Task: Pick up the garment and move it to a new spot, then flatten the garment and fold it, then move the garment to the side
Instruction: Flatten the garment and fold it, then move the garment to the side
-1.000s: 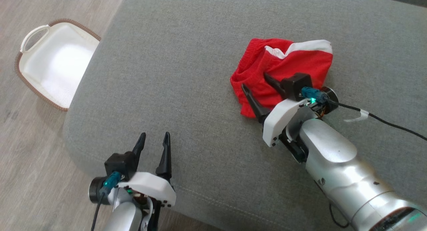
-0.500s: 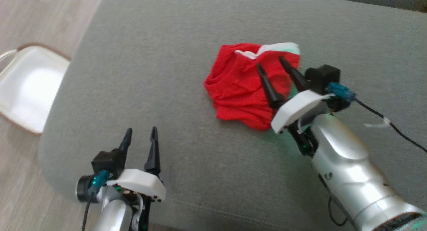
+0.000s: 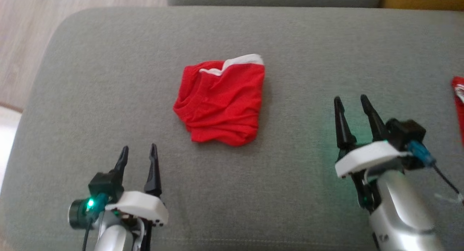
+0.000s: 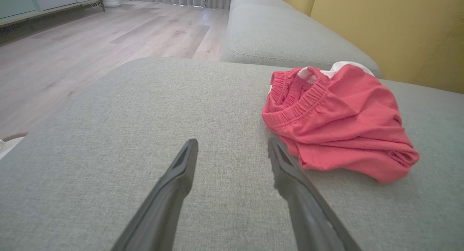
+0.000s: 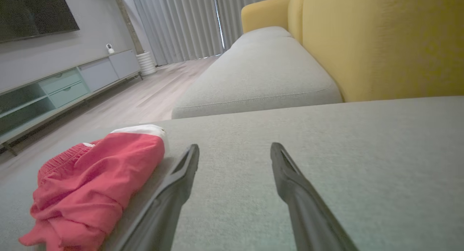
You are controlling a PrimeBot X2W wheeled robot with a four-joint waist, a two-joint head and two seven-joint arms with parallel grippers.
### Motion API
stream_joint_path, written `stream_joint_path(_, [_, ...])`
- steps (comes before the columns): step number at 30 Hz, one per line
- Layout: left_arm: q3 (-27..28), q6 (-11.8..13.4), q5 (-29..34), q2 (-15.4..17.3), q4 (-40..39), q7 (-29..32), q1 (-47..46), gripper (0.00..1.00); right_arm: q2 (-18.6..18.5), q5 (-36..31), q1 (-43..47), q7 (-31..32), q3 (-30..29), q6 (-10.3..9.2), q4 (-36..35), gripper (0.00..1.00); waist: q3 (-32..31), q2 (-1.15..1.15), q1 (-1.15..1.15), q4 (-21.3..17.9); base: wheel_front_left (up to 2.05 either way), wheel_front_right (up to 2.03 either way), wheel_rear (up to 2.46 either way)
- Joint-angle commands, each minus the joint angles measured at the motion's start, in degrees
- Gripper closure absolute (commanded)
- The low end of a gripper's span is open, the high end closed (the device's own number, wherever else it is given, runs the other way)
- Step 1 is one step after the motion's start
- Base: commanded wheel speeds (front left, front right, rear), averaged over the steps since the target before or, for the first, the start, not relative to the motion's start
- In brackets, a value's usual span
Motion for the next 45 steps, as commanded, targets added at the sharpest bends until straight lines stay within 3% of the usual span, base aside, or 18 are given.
stream_joint_path(1, [2.49,-0.11,0.47,0.67,-1.47,-0.35,-0.41,0.0,0.83,-0.26,0.29,-0.62,0.97,0.25,-2.69,0.0,-1.12,0.0,0.0,-1.54,0.0,0.0,0.0])
stream_joint_path(14, [4.91,0.29,1.93,0.67,-1.02,-0.35,3.02,0.0,0.83,0.45,9.89,-0.63,1.22,0.25,-6.65,0.0,-4.59,0.0,0.0,-5.21,0.0,0.0,0.0])
stream_joint_path(26, [4.62,-0.03,1.84,0.67,-1.39,-0.35,2.84,0.0,0.83,0.98,9.53,-0.63,2.58,0.25,-6.78,0.0,-2.85,0.0,0.0,-3.85,0.0,0.0,0.0])
stream_joint_path(34, [1.46,-0.54,0.5,0.67,-1.55,-0.35,0.18,0.0,0.83,3.95,1.59,-0.62,7.66,0.25,-1.81,0.0,2.08,0.0,0.0,1.99,0.0,0.0,0.0])
stream_joint_path(45, [-3.19,-0.59,-1.54,0.67,-1.61,-0.35,-2.03,0.0,0.83,8.42,-12.18,1.41,11.78,0.25,12.82,0.0,6.3,0.0,0.0,11.79,0.0,0.0,0.0])
